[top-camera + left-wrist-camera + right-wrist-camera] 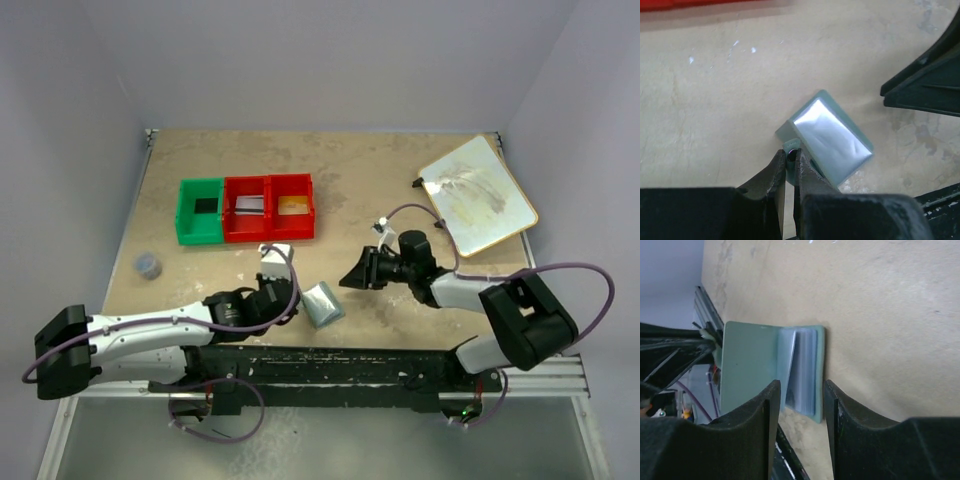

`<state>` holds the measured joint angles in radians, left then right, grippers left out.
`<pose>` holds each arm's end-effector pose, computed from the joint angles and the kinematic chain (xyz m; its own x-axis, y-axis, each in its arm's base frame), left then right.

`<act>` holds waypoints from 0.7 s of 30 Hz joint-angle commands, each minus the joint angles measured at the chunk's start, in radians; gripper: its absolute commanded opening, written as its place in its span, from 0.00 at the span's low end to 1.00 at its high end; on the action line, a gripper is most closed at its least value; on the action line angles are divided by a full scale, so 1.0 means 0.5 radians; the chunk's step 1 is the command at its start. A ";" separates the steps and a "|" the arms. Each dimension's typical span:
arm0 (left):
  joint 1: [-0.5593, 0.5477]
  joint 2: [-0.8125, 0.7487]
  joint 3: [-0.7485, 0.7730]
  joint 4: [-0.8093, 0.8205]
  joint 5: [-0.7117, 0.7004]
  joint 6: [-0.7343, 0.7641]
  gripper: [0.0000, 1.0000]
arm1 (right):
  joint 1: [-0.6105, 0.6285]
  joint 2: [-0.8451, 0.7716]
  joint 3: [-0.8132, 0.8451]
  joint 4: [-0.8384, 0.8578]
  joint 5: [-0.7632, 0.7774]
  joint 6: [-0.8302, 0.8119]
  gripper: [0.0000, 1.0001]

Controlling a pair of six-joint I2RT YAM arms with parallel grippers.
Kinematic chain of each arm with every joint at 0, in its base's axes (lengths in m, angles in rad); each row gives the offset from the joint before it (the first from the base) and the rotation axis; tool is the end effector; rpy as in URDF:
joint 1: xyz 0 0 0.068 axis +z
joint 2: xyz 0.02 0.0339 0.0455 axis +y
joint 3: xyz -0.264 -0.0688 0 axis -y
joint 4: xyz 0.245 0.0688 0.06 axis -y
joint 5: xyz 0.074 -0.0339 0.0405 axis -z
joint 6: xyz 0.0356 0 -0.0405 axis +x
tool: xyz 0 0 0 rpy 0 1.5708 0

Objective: Take the credit cards out of the card holder

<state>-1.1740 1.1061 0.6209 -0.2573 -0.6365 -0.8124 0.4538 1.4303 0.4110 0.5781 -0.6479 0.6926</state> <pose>0.1053 -0.1966 0.2189 -0.5953 -0.0899 -0.7985 0.2040 0.9442 -0.2585 0.2199 0.1311 0.1539 -0.8318 0.1608 -0.5313 -0.4014 0.4869 0.7757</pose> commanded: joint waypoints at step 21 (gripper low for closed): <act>0.367 -0.039 -0.173 -0.186 -0.066 -0.586 0.00 | 0.694 0.602 0.603 0.160 0.232 0.193 0.39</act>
<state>-1.0714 1.1149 0.5125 -0.4660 -0.7185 -1.1790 0.7826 1.6947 0.6838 0.5743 -0.5159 0.7620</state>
